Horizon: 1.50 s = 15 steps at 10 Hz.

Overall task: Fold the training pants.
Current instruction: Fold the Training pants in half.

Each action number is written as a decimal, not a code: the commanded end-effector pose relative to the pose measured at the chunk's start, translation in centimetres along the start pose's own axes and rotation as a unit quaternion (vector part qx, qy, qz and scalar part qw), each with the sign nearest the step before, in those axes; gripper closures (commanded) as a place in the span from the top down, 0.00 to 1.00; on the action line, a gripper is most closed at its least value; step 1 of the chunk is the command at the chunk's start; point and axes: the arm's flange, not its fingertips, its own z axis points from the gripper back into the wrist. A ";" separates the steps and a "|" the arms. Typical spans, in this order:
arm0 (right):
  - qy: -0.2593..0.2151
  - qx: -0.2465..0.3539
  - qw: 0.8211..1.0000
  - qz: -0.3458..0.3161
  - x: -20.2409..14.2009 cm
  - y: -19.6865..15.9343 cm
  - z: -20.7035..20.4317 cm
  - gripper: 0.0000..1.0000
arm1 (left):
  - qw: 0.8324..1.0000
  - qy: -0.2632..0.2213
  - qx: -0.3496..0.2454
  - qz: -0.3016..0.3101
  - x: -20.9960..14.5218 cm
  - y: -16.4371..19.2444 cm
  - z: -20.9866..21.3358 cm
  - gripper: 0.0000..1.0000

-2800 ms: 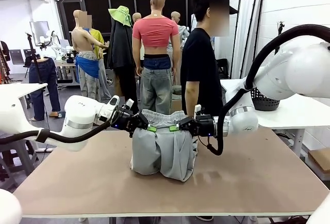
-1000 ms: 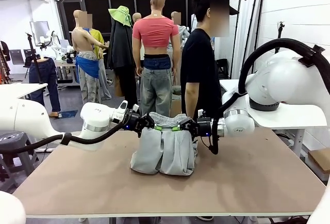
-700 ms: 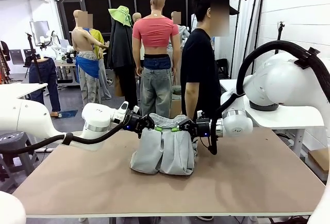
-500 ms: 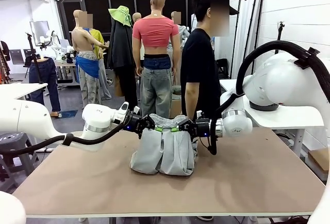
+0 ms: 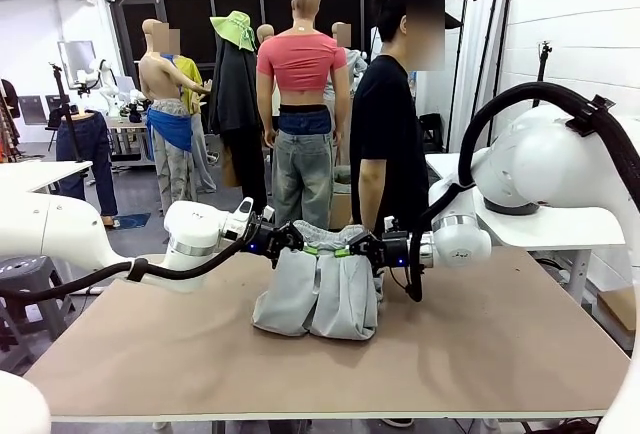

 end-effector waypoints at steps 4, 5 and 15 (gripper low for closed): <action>-0.045 -0.018 0.999 -0.012 2.8 -0.5 -0.1 0.00 | 0.998 -0.017 0.034 0.046 4.6 1.9 -0.8 0.00; -0.057 -0.026 0.998 -0.012 3.3 -0.5 0.3 0.00 | 0.998 -0.016 0.031 0.049 5.0 2.1 -0.9 0.00; -0.077 -0.052 0.995 -0.040 5.7 -2.3 0.9 0.00 | 0.995 -0.034 0.059 0.075 7.5 4.2 -2.1 0.00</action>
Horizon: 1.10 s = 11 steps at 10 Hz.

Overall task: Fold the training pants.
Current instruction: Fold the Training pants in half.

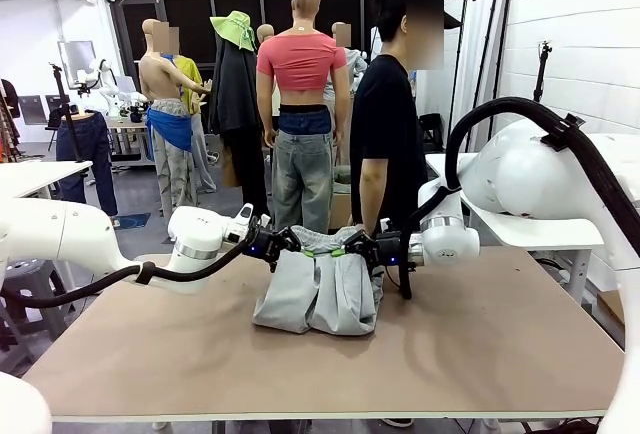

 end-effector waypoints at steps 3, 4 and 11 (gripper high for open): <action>-0.050 -0.035 0.997 -0.037 2.7 -0.8 2.4 0.00 | 0.998 -0.020 0.050 0.034 4.2 0.6 -1.9 0.00; -0.048 -0.035 0.997 -0.041 2.7 -0.7 2.5 0.20 | 0.998 -0.021 0.048 0.039 4.2 0.5 -1.8 0.14; -0.054 -0.057 0.996 -0.040 1.4 2.4 4.6 1.00 | 0.995 -0.062 0.045 0.069 2.4 -1.4 3.6 1.00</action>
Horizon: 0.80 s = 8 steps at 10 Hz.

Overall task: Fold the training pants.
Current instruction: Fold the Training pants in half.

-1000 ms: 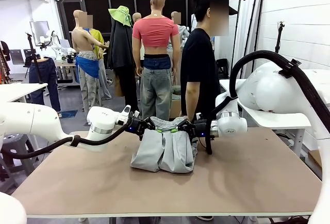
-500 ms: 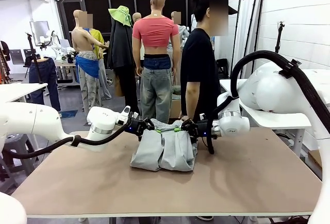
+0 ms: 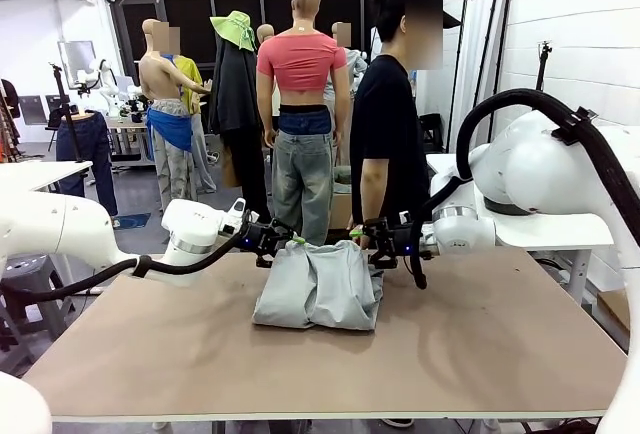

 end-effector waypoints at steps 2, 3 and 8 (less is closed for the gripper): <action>-0.008 -0.035 0.999 0.006 -1.1 1.9 1.6 1.00 | 0.998 -0.043 0.035 0.013 -1.1 -1.7 4.0 1.00; -0.013 -0.046 0.999 0.017 -1.3 2.9 2.2 1.00 | 0.997 -0.058 0.044 0.009 -1.8 -2.0 5.7 1.00; -0.023 -0.069 0.996 0.045 -2.1 5.2 3.4 1.00 | 0.994 -0.098 0.039 -0.009 -4.6 -2.3 9.7 1.00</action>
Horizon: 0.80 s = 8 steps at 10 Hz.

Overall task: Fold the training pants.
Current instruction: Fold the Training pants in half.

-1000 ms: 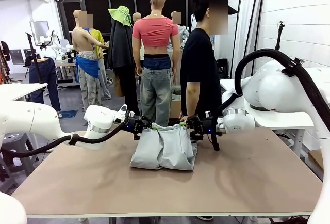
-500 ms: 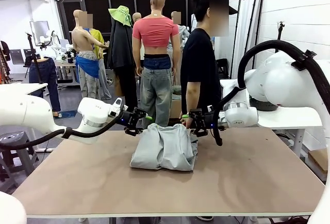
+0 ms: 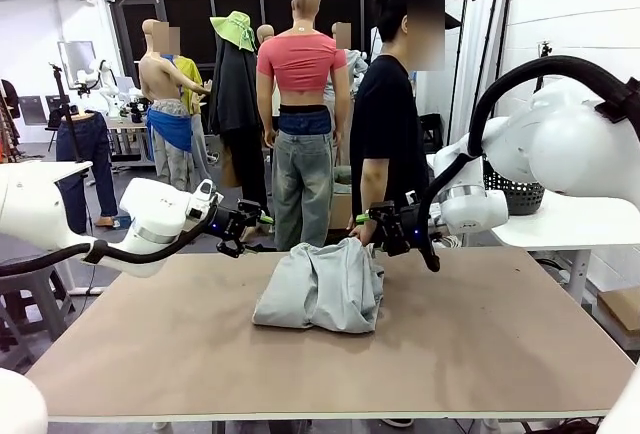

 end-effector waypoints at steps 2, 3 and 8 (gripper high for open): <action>-0.082 -0.097 0.992 0.013 0.3 -0.2 0.9 1.00 | 1.000 -0.006 -0.003 0.009 -1.1 0.5 0.6 1.00; -0.091 -0.110 0.990 0.015 0.6 0.1 1.3 1.00 | 1.000 -0.003 -0.003 0.009 -1.0 0.5 0.6 1.00; -0.107 -0.116 0.987 0.023 1.4 0.3 2.4 1.00 | 1.000 0.001 -0.003 0.012 -0.6 0.9 0.4 1.00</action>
